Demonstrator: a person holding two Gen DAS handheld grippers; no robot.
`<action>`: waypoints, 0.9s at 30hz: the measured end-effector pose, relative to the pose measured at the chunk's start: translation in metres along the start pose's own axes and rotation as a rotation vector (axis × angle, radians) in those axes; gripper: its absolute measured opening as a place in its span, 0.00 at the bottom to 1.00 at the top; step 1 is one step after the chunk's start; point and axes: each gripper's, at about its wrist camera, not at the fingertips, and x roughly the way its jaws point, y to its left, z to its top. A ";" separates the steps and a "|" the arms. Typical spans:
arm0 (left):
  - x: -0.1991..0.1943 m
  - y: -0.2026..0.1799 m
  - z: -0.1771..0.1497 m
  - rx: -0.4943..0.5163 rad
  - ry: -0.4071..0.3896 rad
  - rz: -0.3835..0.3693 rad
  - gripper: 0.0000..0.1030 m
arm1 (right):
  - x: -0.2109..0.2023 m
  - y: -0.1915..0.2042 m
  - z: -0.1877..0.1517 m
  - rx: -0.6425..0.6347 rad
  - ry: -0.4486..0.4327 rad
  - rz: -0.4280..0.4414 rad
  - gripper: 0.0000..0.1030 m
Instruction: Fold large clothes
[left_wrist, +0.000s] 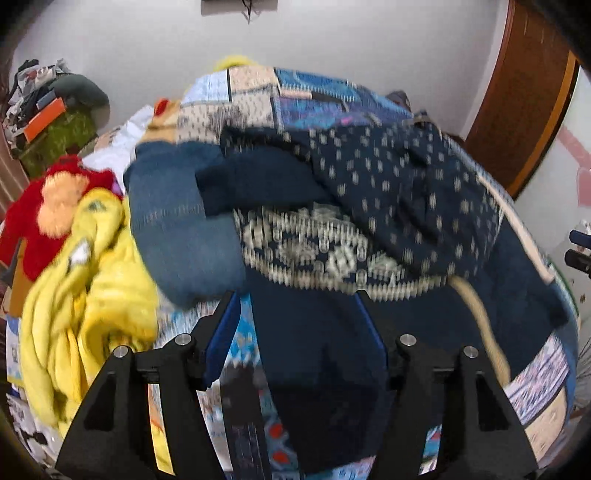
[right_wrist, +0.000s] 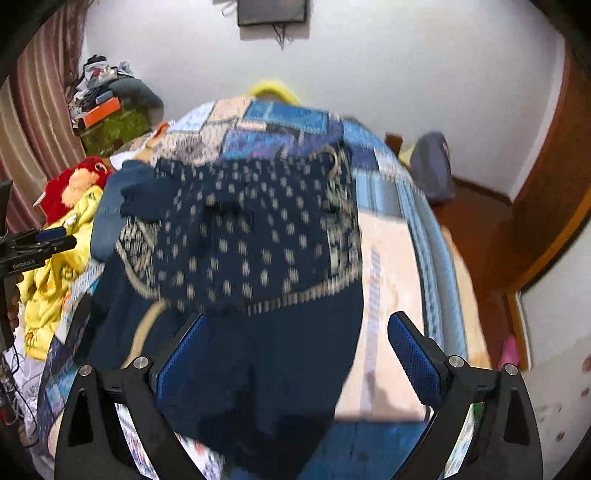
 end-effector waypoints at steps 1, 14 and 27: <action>0.003 -0.001 -0.009 -0.005 0.020 -0.006 0.60 | 0.001 -0.004 -0.006 0.010 0.014 0.006 0.94; 0.037 0.005 -0.096 -0.161 0.228 -0.170 0.60 | 0.033 -0.033 -0.071 0.199 0.177 0.160 0.93; 0.034 -0.003 -0.115 -0.207 0.213 -0.212 0.08 | 0.045 -0.025 -0.071 0.274 0.141 0.334 0.18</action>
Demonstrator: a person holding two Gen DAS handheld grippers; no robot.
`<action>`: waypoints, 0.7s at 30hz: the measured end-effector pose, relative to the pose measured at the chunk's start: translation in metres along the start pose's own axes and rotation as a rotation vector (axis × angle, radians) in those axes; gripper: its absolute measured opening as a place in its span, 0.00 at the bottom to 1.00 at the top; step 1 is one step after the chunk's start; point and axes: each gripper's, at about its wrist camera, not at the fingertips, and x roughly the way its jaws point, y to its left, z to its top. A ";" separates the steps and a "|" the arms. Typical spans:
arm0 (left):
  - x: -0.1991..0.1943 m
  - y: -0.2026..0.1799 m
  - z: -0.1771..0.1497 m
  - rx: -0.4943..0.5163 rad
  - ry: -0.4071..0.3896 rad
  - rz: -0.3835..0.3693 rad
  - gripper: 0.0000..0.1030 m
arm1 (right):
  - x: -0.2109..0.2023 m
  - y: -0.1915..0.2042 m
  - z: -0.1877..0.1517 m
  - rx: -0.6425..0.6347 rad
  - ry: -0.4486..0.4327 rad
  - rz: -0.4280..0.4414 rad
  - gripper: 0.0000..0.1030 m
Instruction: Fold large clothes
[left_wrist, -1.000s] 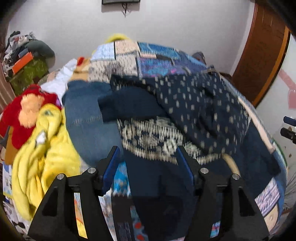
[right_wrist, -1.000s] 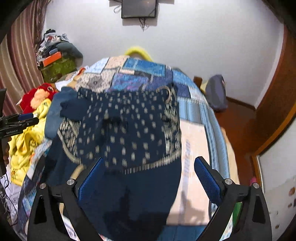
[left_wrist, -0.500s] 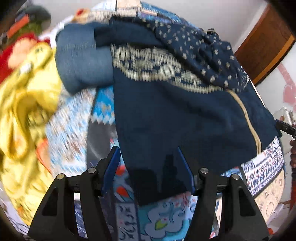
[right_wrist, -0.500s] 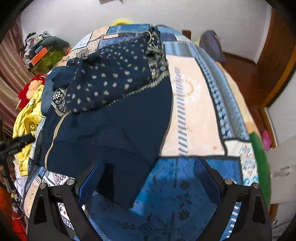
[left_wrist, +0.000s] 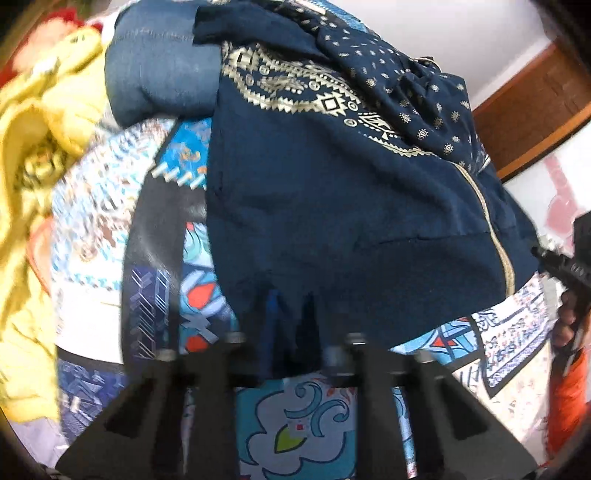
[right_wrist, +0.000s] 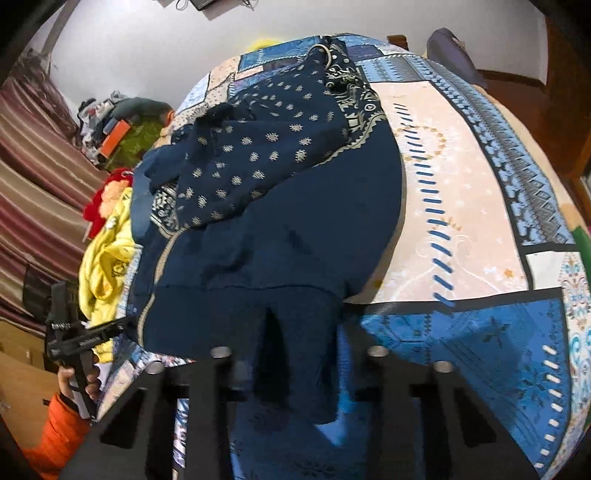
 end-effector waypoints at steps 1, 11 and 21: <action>-0.003 0.000 0.002 0.022 -0.005 0.019 0.07 | 0.000 0.001 0.001 -0.003 -0.005 0.003 0.16; -0.081 -0.031 0.071 0.108 -0.267 -0.009 0.00 | -0.034 0.030 0.046 -0.138 -0.120 0.018 0.12; -0.089 -0.044 0.124 0.197 -0.275 0.087 0.43 | -0.040 0.066 0.116 -0.260 -0.201 -0.010 0.07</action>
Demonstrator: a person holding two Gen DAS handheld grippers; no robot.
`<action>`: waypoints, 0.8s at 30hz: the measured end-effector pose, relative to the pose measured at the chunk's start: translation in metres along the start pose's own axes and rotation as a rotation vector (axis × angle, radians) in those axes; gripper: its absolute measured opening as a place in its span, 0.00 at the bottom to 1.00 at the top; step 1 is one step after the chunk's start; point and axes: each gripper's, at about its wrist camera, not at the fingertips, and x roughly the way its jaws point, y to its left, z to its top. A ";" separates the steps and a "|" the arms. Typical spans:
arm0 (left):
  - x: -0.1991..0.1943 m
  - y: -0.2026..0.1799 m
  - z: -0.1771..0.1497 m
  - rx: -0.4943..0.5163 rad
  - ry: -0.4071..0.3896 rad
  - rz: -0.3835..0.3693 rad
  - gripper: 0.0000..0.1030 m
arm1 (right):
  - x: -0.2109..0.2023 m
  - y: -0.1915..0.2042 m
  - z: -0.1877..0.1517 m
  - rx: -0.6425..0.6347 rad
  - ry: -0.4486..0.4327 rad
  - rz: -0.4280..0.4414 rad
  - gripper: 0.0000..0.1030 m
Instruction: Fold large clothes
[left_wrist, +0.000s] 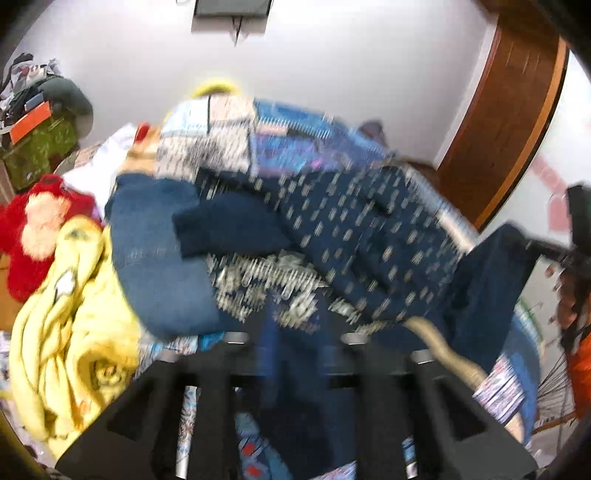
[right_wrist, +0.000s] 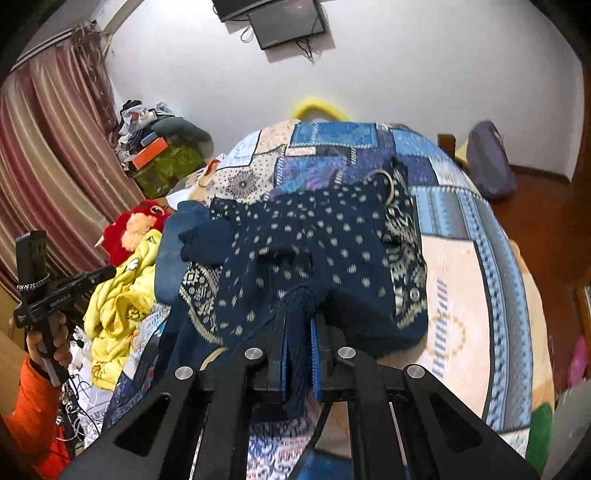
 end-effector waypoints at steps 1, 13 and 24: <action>0.007 0.002 -0.012 0.001 0.029 0.010 0.49 | 0.002 0.000 -0.002 0.001 0.003 0.000 0.07; 0.062 0.026 -0.134 -0.232 0.353 -0.096 0.53 | -0.005 -0.016 -0.050 0.045 0.038 -0.034 0.07; 0.066 0.029 -0.131 -0.333 0.314 -0.218 0.08 | -0.006 -0.023 -0.061 0.115 0.035 0.021 0.07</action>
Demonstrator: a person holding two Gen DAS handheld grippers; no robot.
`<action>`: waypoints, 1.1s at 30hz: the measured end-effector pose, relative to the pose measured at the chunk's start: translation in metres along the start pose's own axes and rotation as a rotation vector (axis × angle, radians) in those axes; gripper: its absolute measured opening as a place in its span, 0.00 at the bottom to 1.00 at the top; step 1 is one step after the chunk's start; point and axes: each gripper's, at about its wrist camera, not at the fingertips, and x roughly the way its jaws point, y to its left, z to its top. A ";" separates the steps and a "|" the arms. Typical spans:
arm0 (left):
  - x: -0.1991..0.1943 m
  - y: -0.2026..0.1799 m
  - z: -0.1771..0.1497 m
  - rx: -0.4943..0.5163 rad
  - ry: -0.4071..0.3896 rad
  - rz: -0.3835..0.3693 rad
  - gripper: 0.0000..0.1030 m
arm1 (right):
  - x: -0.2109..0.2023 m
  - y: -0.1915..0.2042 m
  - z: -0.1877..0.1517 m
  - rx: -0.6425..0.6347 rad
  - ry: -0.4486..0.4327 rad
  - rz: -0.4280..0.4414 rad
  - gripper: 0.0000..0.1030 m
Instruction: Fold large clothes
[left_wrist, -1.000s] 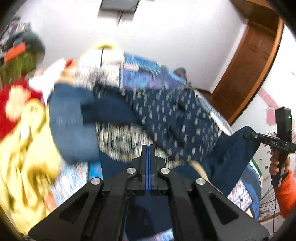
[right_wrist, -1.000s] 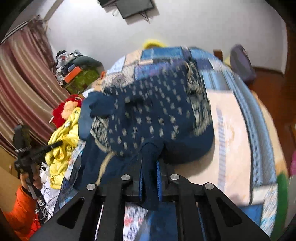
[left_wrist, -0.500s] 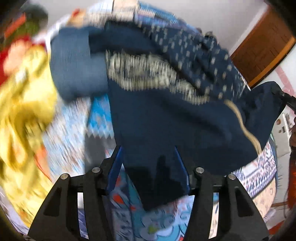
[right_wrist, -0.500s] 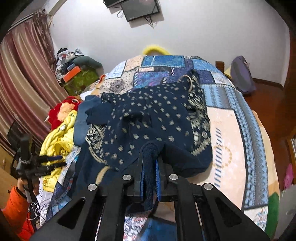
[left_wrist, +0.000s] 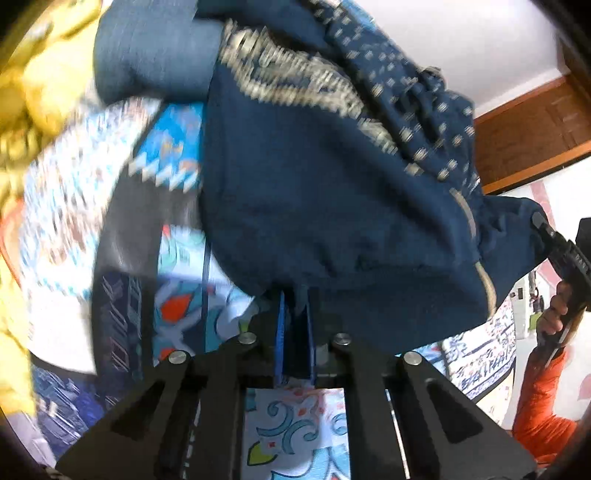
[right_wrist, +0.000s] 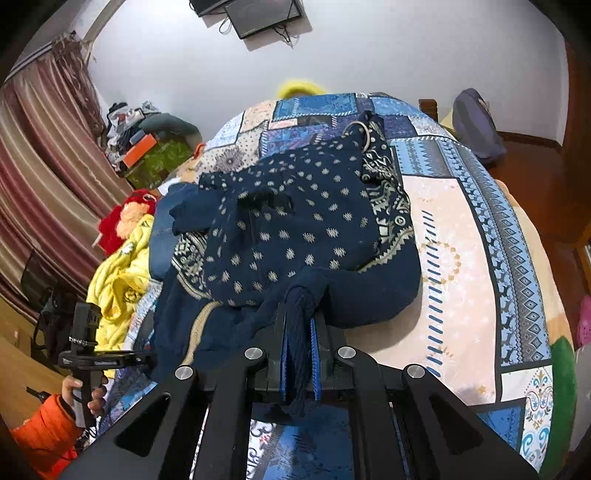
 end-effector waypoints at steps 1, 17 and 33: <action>-0.010 -0.009 0.007 0.029 -0.038 0.011 0.07 | -0.001 0.001 0.002 0.003 -0.008 0.004 0.07; -0.115 -0.107 0.197 0.344 -0.494 0.106 0.07 | 0.026 0.023 0.154 -0.077 -0.184 -0.066 0.06; 0.052 0.009 0.343 0.101 -0.320 0.297 0.11 | 0.239 -0.075 0.258 0.091 -0.036 -0.313 0.07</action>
